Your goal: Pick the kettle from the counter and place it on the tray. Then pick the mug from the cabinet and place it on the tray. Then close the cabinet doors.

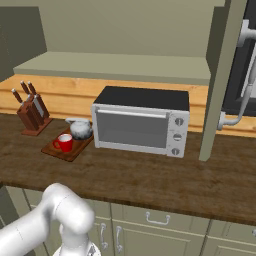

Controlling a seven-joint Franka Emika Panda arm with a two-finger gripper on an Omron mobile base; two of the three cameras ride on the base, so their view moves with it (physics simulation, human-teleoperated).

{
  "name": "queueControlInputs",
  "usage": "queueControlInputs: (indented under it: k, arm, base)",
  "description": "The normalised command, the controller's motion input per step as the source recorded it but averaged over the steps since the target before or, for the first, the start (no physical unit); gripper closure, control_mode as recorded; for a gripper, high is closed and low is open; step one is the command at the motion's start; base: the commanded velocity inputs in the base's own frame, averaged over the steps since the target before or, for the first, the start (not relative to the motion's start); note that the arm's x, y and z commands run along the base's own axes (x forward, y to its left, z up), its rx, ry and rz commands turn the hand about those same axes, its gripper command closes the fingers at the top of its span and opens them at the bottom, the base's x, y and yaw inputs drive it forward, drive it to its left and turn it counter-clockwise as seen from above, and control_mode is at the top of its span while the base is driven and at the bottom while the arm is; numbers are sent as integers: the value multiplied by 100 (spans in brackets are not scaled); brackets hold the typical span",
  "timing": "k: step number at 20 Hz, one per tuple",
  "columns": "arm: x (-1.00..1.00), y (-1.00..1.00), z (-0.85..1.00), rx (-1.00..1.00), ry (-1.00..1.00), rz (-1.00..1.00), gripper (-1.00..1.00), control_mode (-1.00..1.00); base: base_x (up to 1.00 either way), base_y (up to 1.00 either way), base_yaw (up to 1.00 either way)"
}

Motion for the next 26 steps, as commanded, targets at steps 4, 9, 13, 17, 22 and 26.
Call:
queueControlInputs:
  k: [4, 9, 13, 17, 22, 26]
  arm:
    - [0, 2, 0, -2, 0, 0, -100, -100]
    - [0, 13, 4, 0, -1, 3, -100, -100]
    - [0, 14, 0, 0, 0, 11, -100, -100]
    - [-4, 7, 2, 0, -7, 22, -100, -100]
    - [-22, -16, 34, 0, -29, 21, -100, -100]
    - [-16, -43, 35, 1, -30, 17, -100, -100]
  base:
    - [0, 0, 0]
    - [0, 0, 0]
    - [0, 0, 0]
    - [0, 0, 0]
    - [0, 0, 0]
    - [0, 0, 0]
